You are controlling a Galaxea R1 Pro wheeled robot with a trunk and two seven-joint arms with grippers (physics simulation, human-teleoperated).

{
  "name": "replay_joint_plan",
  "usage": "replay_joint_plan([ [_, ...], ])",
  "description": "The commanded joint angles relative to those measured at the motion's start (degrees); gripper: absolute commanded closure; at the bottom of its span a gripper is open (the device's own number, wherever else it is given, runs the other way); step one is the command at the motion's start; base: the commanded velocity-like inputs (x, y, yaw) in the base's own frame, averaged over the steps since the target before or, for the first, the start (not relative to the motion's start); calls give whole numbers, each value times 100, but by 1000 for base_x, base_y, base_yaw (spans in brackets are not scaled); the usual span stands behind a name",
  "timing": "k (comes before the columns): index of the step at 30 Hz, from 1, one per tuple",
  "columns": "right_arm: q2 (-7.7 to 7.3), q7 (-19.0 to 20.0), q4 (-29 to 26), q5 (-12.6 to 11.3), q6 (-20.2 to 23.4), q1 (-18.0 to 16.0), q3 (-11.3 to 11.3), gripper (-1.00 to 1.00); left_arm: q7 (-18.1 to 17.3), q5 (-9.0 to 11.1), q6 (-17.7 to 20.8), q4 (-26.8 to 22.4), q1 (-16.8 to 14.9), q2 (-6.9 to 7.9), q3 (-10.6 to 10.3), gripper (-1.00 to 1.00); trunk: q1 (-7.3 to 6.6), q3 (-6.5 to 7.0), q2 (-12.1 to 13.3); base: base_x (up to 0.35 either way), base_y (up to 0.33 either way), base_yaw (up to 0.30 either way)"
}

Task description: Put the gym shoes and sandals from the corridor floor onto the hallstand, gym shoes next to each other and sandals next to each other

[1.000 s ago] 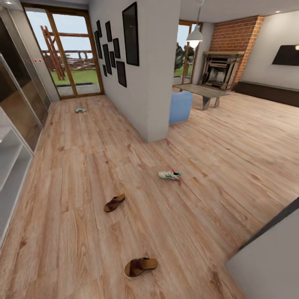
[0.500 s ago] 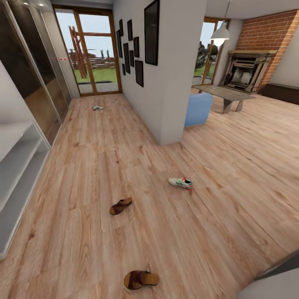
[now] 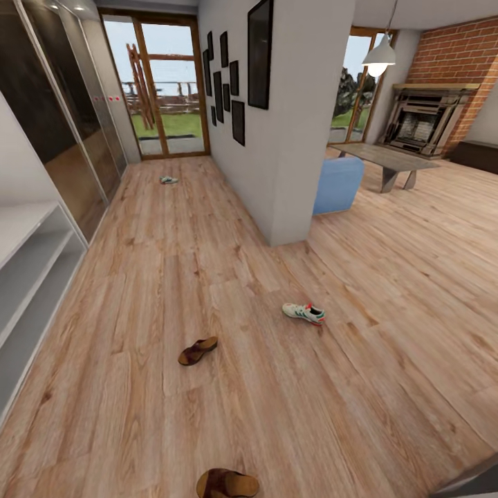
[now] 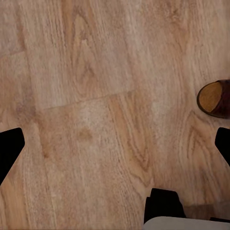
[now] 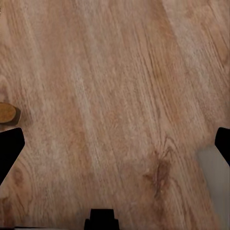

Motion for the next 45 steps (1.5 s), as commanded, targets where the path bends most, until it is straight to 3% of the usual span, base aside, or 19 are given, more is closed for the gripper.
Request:
replay_joint_plan([
  [1, -2, -15, 3, 38, -17, -3, 9, -100, -1, 25, -18, 5, -3, -1, 5, -100, 0, -4, -2, 23, -17, 2],
  [12, -2, -33, -5, 508, -75, -3, 0, -100, 2, 25, -18, 5, -3, 5, 12, -100, 0, -4, -2, 7, -6, 1],
  [21, 6, -46, -13, 544, -90, -3, -18, -100, 2, 25, -18, -6, -5, -6, 8, -100, 0, 3, -2, 0, 0, 66],
  [45, 7, -49, -13, 541, -83, -3, -59, -100, -68, 26, -18, -47, -3, -1, 8, -100, 0, 46, -2, 0, 0, 259],
])
